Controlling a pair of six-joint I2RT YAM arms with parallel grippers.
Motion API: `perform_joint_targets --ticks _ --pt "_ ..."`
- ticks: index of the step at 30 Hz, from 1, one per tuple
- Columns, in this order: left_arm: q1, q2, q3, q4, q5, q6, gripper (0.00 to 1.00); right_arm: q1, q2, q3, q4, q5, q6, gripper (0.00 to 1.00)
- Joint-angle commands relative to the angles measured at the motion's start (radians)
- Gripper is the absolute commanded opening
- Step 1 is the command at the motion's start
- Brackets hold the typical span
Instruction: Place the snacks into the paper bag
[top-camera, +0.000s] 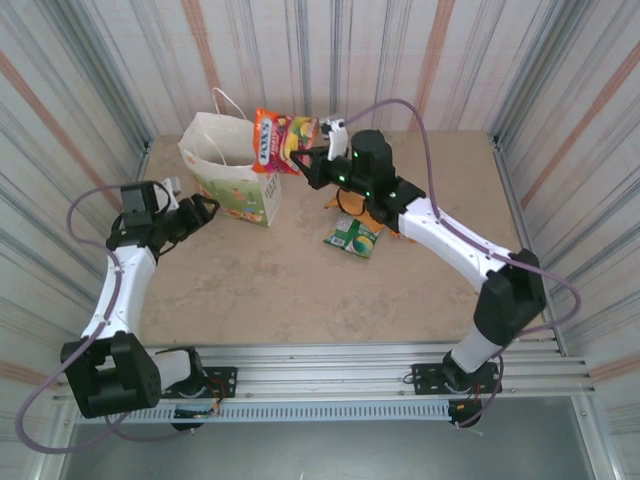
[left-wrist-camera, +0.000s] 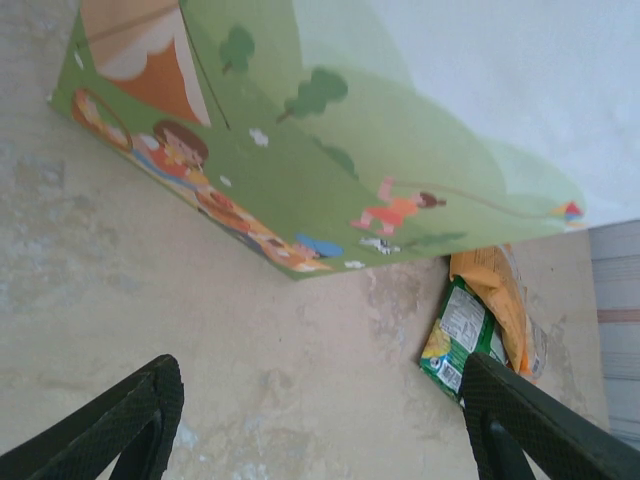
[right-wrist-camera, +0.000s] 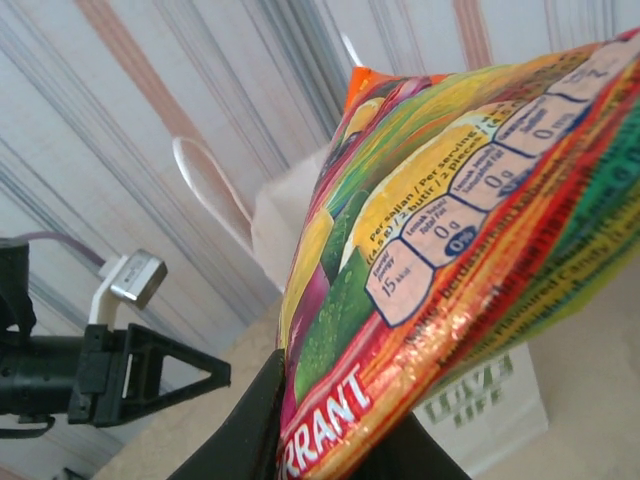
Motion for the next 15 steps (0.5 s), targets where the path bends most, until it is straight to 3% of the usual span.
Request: perform_joint_targets --ticks 1,15 --pt "0.013 0.035 0.061 -0.028 0.037 0.045 0.76 0.007 0.081 0.14 0.072 -0.061 -0.149 0.0" --pt "0.049 0.148 0.186 0.006 0.023 0.051 0.77 0.021 0.509 0.662 0.099 -0.174 -0.268 0.0"
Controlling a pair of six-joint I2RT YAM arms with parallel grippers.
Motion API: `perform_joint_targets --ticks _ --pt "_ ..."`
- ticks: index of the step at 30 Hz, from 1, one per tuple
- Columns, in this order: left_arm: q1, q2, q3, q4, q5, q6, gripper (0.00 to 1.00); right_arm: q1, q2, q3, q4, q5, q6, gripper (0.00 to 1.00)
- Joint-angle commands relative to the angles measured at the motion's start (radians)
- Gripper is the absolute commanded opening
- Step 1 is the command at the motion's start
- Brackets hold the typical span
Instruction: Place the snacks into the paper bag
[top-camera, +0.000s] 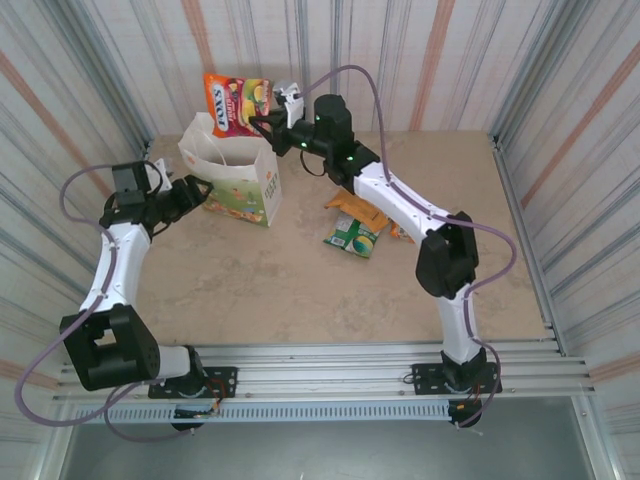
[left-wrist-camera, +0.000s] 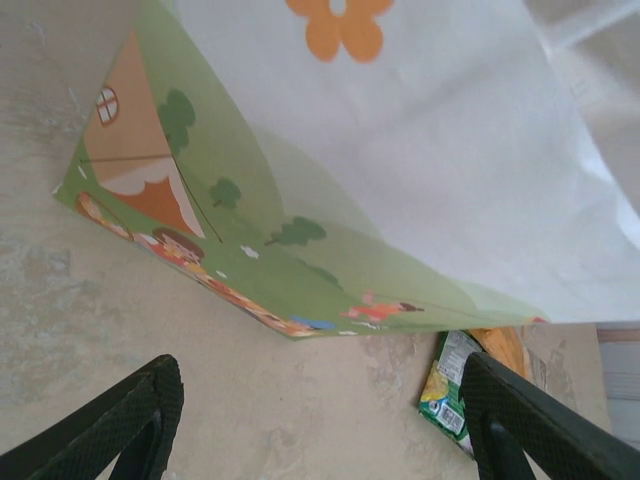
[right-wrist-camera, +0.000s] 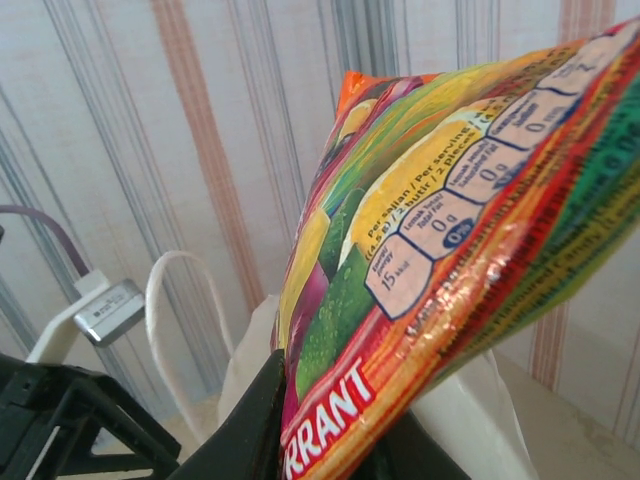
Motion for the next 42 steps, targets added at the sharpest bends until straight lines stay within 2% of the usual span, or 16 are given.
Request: perform_joint_targets --ticks 1,10,12,14,17,29,35,42 --pt "0.017 0.019 0.032 0.024 0.006 -0.002 0.76 0.019 0.068 0.117 0.054 -0.034 -0.044 0.0" --pt "0.026 0.063 0.071 0.037 0.015 -0.007 0.76 0.031 0.222 0.26 0.048 -0.017 -0.038 0.01" --pt "0.026 0.063 0.074 0.04 0.014 -0.008 0.76 0.029 0.242 0.286 0.028 -0.012 -0.018 0.09" --pt "0.025 0.065 0.076 0.043 0.014 -0.008 0.76 0.029 0.263 0.324 -0.014 -0.005 0.003 0.24" --pt "0.025 0.069 0.08 0.044 0.016 -0.009 0.76 0.028 0.263 0.329 -0.025 0.0 0.011 0.36" --pt "0.026 0.056 0.076 0.035 0.036 -0.017 0.76 0.028 0.201 0.312 -0.104 0.007 -0.004 0.41" --pt "0.024 0.012 0.033 0.026 0.066 -0.026 0.75 0.033 0.065 0.146 -0.097 0.033 -0.004 0.41" --pt "0.003 -0.089 -0.102 0.026 0.081 -0.044 0.75 0.042 -0.214 -0.272 -0.04 0.117 0.0 0.42"
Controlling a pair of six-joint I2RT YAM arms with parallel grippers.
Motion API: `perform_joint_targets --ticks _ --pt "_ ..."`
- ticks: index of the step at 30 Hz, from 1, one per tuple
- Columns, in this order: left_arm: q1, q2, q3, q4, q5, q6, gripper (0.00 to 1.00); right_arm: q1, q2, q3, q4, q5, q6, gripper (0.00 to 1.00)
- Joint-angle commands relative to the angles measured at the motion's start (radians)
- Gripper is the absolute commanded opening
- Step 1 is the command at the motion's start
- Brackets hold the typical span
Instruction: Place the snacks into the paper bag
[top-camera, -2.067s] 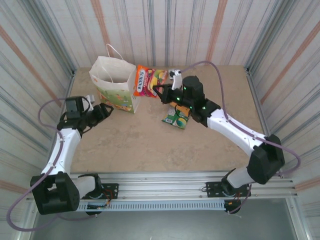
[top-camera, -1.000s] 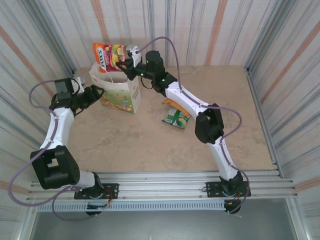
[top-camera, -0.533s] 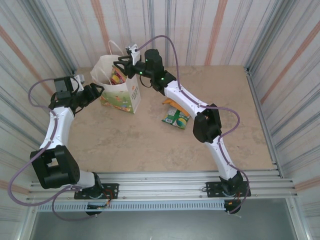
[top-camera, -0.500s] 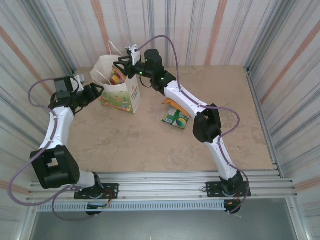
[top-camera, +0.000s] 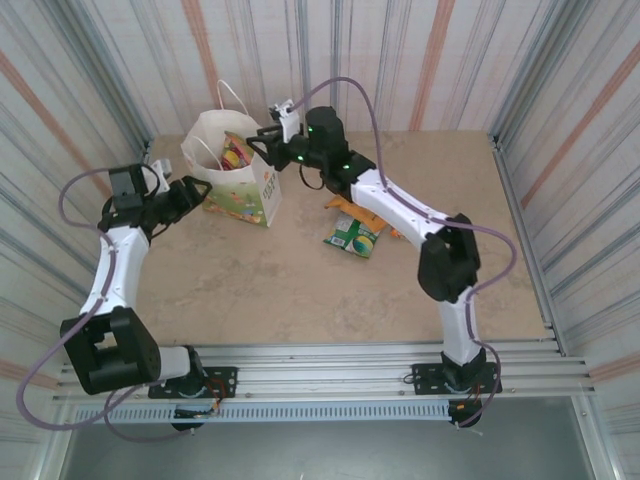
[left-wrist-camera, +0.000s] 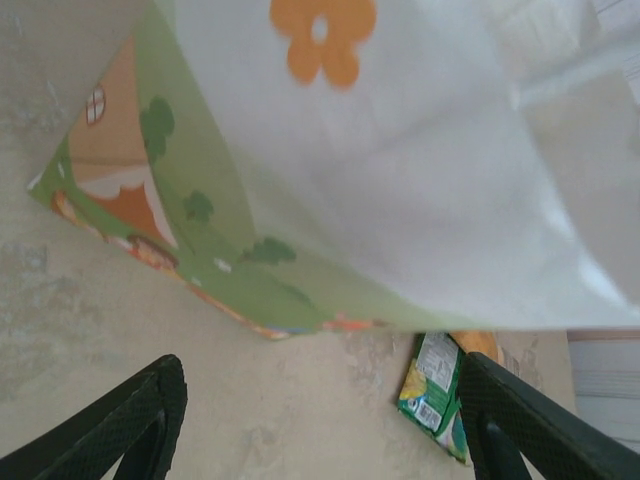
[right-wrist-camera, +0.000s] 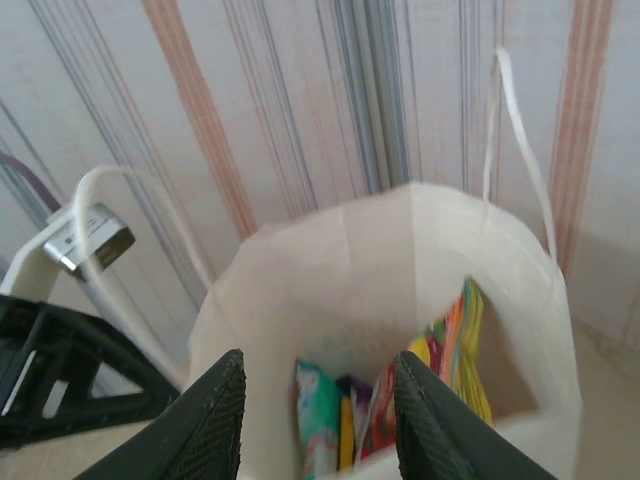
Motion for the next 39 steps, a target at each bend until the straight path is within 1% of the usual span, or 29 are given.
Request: perform_joint_targets --ticks 1,5,7,11,14,19,23,26,29,33,37,39 --pt "-0.022 -0.068 -0.072 -0.009 0.022 -0.013 0.75 0.015 -0.154 -0.157 0.034 0.066 0.0 0.43" --pt "-0.104 -0.123 -0.158 0.005 -0.009 -0.006 0.73 0.021 -0.303 -0.372 0.02 0.114 0.031 0.43" --pt "-0.16 -0.145 -0.201 0.017 -0.033 -0.009 0.73 0.022 -0.369 -0.469 0.003 0.138 0.062 0.44" --pt "-0.295 -0.171 -0.295 0.07 -0.115 -0.039 0.71 0.022 -0.493 -0.649 -0.045 0.176 0.139 0.45" --pt "-0.39 -0.164 -0.353 0.128 -0.16 -0.077 0.7 0.015 -0.571 -0.771 -0.074 0.193 0.212 0.46" --pt "-0.524 -0.112 -0.379 0.225 -0.197 -0.158 0.69 -0.011 -0.678 -0.927 -0.099 0.192 0.317 0.47" --pt "-0.62 -0.034 -0.348 0.322 -0.217 -0.244 0.69 -0.05 -0.742 -0.994 -0.143 0.18 0.358 0.49" --pt "-0.697 0.051 -0.279 0.358 -0.24 -0.311 0.7 -0.11 -0.789 -1.043 -0.16 0.15 0.404 0.5" --pt "-0.783 0.151 -0.173 0.35 -0.307 -0.357 0.72 -0.18 -0.841 -1.087 -0.18 0.125 0.437 0.5" --pt "-0.879 0.273 -0.068 0.409 -0.408 -0.445 0.74 -0.274 -0.918 -1.126 -0.225 0.091 0.447 0.51" --pt "-0.923 0.39 0.027 0.479 -0.475 -0.549 0.75 -0.379 -0.982 -1.151 -0.272 0.044 0.451 0.51" --pt "-0.93 0.44 0.066 0.513 -0.494 -0.594 0.73 -0.426 -1.004 -1.165 -0.276 0.016 0.458 0.52"
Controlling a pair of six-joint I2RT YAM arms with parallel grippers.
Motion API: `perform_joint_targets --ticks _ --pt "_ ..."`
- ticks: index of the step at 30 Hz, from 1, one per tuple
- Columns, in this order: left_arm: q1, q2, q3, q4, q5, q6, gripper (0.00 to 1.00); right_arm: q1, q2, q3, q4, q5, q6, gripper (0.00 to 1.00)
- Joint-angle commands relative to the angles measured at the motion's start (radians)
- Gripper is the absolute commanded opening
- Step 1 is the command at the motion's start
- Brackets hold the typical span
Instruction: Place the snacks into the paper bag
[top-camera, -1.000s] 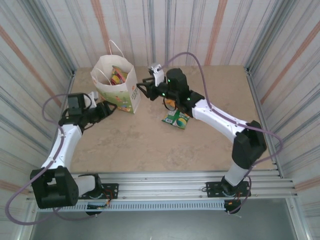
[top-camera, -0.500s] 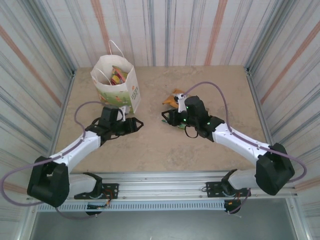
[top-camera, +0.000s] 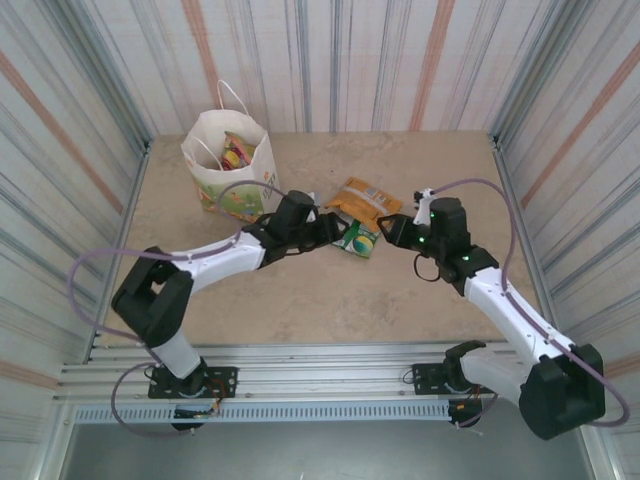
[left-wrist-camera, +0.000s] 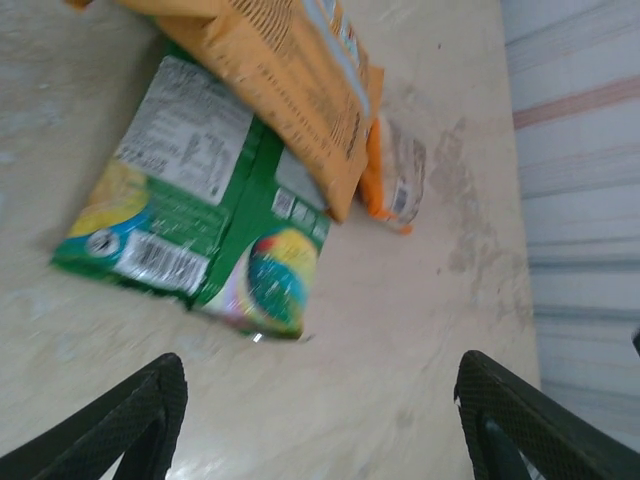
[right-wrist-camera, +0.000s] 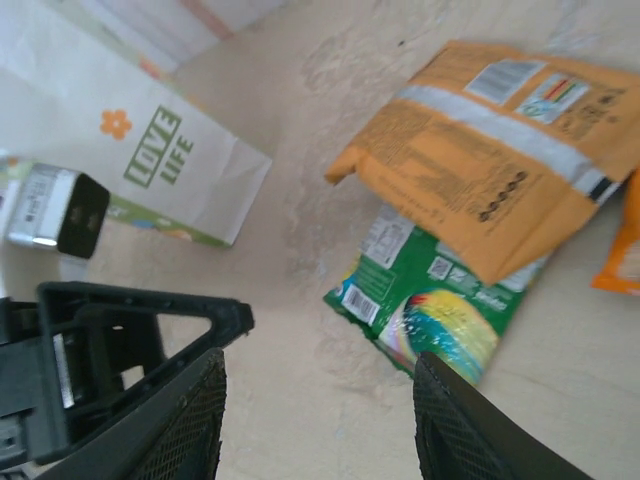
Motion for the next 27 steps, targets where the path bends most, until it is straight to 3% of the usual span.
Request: perform_joint_targets --ticks 1,9,17,27 --pt "-0.005 0.074 0.068 0.08 -0.103 -0.133 0.71 -0.065 -0.043 -0.03 -0.04 -0.077 0.031 0.52" --pt "-0.005 0.237 0.194 0.137 -0.178 -0.226 0.67 -0.193 -0.043 -0.052 -0.027 -0.202 0.012 0.52" --pt "-0.001 0.39 0.328 0.138 -0.138 -0.285 0.63 -0.285 0.013 -0.065 0.003 -0.314 -0.013 0.53" --pt "0.017 0.519 0.454 0.118 -0.091 -0.308 0.62 -0.351 0.033 -0.075 0.005 -0.367 -0.033 0.53"
